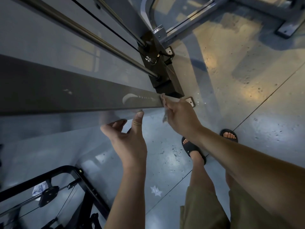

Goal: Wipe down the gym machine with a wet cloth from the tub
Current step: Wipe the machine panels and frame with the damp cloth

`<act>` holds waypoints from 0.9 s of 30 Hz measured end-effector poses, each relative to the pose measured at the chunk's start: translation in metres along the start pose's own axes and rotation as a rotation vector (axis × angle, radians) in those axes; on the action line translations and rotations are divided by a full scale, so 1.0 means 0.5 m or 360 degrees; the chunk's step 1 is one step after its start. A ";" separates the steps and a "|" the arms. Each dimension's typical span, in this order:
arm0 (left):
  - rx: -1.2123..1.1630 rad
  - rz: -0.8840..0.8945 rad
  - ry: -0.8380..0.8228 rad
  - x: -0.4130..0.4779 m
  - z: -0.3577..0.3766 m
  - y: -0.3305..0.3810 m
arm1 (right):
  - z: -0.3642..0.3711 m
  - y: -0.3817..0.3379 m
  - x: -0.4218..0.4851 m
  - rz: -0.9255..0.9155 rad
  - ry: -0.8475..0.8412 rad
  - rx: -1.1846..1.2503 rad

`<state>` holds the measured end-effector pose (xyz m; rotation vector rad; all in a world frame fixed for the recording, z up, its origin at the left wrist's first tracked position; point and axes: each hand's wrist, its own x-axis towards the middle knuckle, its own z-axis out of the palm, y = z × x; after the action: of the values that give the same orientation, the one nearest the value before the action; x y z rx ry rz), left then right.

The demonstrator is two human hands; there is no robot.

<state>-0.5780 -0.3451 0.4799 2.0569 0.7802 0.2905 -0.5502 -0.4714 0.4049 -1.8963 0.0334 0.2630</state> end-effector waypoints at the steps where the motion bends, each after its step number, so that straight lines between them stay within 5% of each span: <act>1: -0.0005 0.0005 -0.0008 -0.001 -0.002 0.002 | 0.004 0.005 0.010 0.0030 -0.0001 -0.0024; 7: -0.0014 0.0031 0.0001 0.009 0.005 -0.009 | -0.002 -0.042 -0.012 -0.0190 0.0103 -0.0102; 11: -0.0007 -0.0016 0.0016 0.009 0.005 -0.013 | 0.009 0.001 0.009 0.0006 0.0019 -0.0121; 16: 0.0030 -0.0066 0.0024 0.013 0.008 -0.020 | -0.006 -0.041 -0.011 -0.0228 0.0051 -0.0098; 21: 0.0029 -0.0120 0.0005 0.010 0.003 -0.019 | 0.007 -0.016 0.010 -0.0070 0.0105 -0.0231; 27: 0.0045 -0.0099 0.0011 0.018 0.007 -0.028 | 0.008 -0.017 0.003 -0.0213 0.0173 -0.0186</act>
<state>-0.5754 -0.3362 0.4655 2.0546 0.8555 0.2532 -0.5482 -0.4647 0.4113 -2.0182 -0.0363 0.0720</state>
